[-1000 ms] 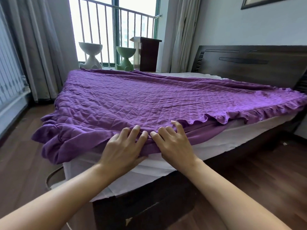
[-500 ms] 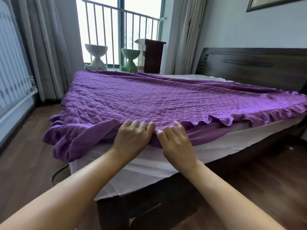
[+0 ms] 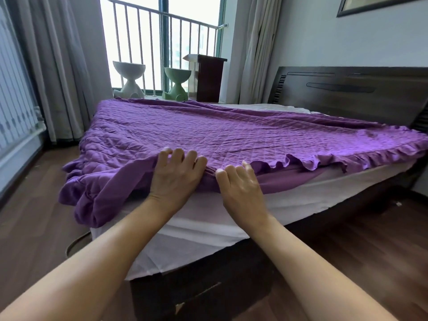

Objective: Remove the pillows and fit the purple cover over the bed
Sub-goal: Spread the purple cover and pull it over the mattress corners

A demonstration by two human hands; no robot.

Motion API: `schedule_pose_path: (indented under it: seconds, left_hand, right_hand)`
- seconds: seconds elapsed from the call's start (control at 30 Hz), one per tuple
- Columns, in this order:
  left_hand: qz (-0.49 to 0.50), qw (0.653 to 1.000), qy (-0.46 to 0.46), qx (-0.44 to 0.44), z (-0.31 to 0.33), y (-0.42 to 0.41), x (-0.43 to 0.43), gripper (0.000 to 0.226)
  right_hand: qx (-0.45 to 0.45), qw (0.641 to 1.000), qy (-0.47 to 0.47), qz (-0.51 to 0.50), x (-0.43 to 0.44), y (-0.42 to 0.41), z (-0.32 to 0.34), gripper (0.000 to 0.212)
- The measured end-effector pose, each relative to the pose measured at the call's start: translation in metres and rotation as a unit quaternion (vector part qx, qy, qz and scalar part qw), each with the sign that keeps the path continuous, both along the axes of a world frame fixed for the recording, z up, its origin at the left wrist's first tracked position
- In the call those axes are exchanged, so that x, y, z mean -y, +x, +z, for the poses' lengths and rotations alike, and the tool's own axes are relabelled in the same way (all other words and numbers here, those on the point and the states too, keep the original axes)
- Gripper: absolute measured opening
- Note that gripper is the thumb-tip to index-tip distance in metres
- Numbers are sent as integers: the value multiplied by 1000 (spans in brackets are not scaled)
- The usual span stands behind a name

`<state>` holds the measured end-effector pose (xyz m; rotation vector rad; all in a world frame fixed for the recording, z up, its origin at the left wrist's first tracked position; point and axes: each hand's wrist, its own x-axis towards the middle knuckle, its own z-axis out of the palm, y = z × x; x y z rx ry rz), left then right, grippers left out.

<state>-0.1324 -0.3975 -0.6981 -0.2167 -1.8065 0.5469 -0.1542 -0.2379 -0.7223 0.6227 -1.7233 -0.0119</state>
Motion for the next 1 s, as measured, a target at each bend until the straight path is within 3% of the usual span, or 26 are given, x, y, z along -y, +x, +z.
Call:
schedule_pose_path:
  seconds: [0.17, 0.3, 0.4, 0.53, 0.8, 1.0]
  left_hand:
    - [46, 999, 0, 7, 9, 25, 39, 25]
    - [40, 999, -21, 20, -2, 46, 48, 22]
    - [20, 999, -14, 35, -8, 56, 47, 29]
    - [13, 999, -4, 47, -16, 66, 56, 32]
    - [33, 996, -3, 86, -34, 77, 83, 31]
    - [59, 993, -8, 103, -49, 96, 104, 33]
  right_hand:
    - [102, 991, -10, -84, 0, -7, 7, 26]
    - [143, 988, 38, -44, 18, 4, -4, 32]
    - [142, 988, 63, -17, 36, 11, -5, 39]
    - [108, 992, 40, -41, 42, 10, 5, 21]
    - [149, 981, 38, -114, -18, 3, -18, 45]
    - [132, 981, 98, -104, -40, 15, -48, 42]
